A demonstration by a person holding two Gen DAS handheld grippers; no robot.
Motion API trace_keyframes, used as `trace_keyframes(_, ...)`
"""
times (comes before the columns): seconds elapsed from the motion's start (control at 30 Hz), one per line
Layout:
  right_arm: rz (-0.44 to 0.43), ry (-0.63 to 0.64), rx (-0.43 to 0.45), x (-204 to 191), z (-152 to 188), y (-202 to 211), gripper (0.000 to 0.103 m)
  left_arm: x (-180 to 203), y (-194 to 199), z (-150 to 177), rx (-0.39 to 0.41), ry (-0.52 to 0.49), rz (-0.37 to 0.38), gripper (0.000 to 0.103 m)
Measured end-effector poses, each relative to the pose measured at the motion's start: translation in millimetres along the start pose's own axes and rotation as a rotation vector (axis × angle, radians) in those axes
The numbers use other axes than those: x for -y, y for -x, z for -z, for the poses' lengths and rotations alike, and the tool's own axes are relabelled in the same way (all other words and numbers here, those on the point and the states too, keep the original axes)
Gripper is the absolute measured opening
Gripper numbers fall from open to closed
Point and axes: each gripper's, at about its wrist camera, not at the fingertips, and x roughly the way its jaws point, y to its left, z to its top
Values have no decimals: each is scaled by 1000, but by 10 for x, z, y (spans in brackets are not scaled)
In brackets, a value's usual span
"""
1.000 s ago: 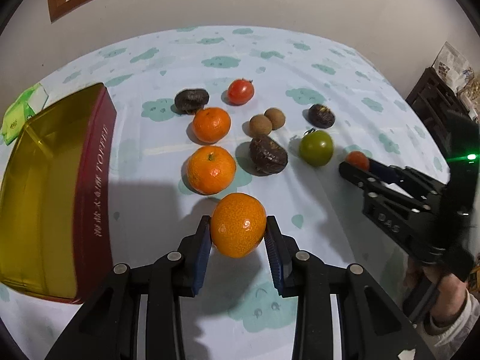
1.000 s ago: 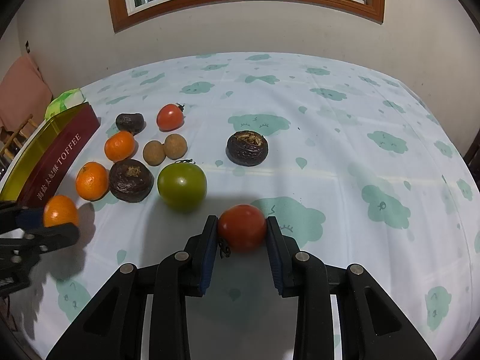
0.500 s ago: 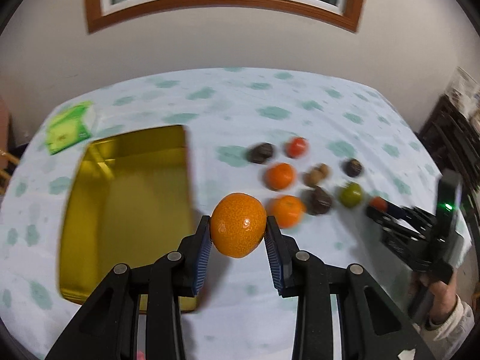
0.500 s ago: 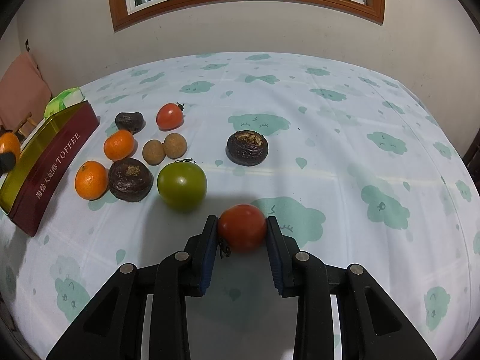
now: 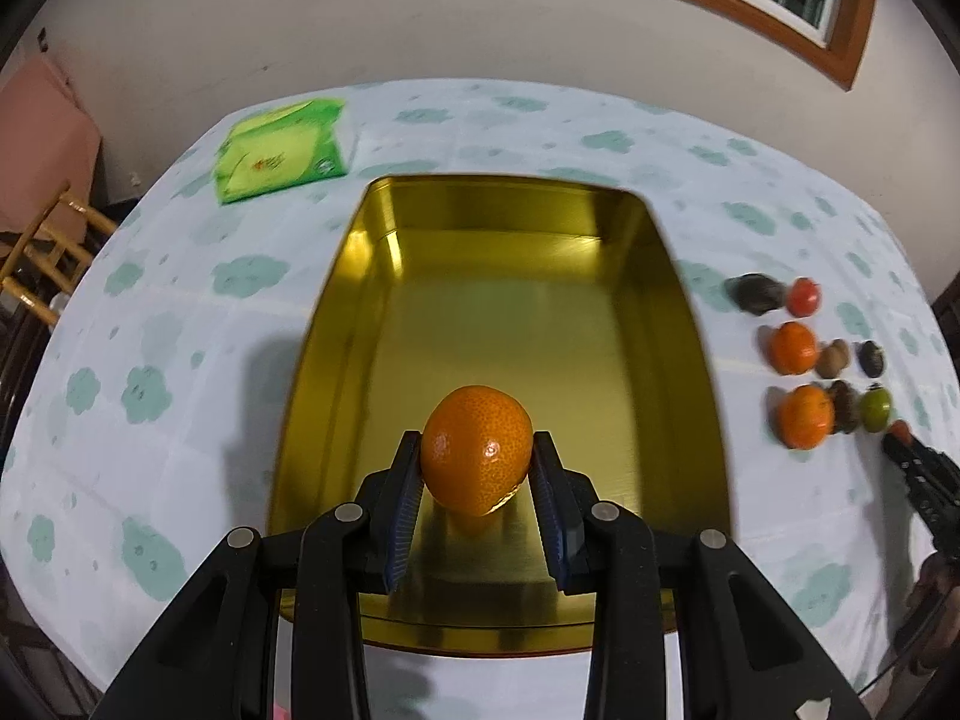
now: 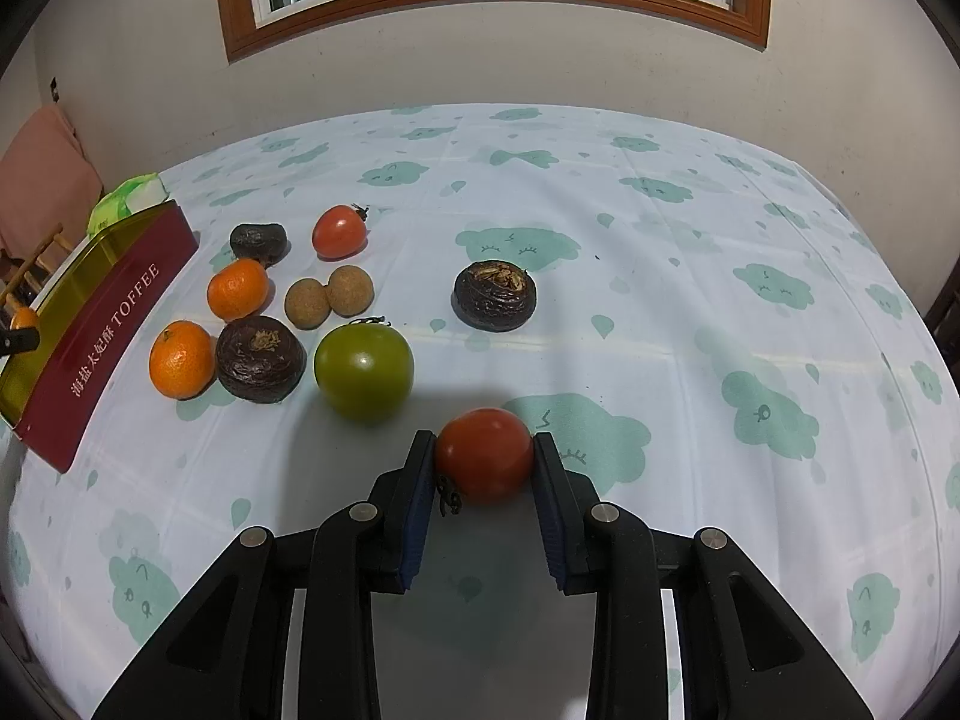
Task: Organize fruits
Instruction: 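Carry the mandarin into the gold tin and open the left gripper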
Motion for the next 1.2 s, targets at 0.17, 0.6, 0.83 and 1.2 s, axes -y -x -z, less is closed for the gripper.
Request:
trace_keyframes(0.17, 0, 0, 0, 0, 1, -1, 33, -138, -105, 21, -27, 15, -18, 31)
trace_keyframes(0.6, 2, 2, -1, -6, -1, -1, 33, -213, -240, 78, -66, -6, -46, 31)
trace_keyframes(0.83, 4, 4, -2, -3, 0, -1, 33, -184, -252, 99, -58, -26, -58, 33)
trace_keyframes(1.2, 2, 2, -2, 16, 2, -1, 33, -133, -266, 124, -57, -51, -93, 47)
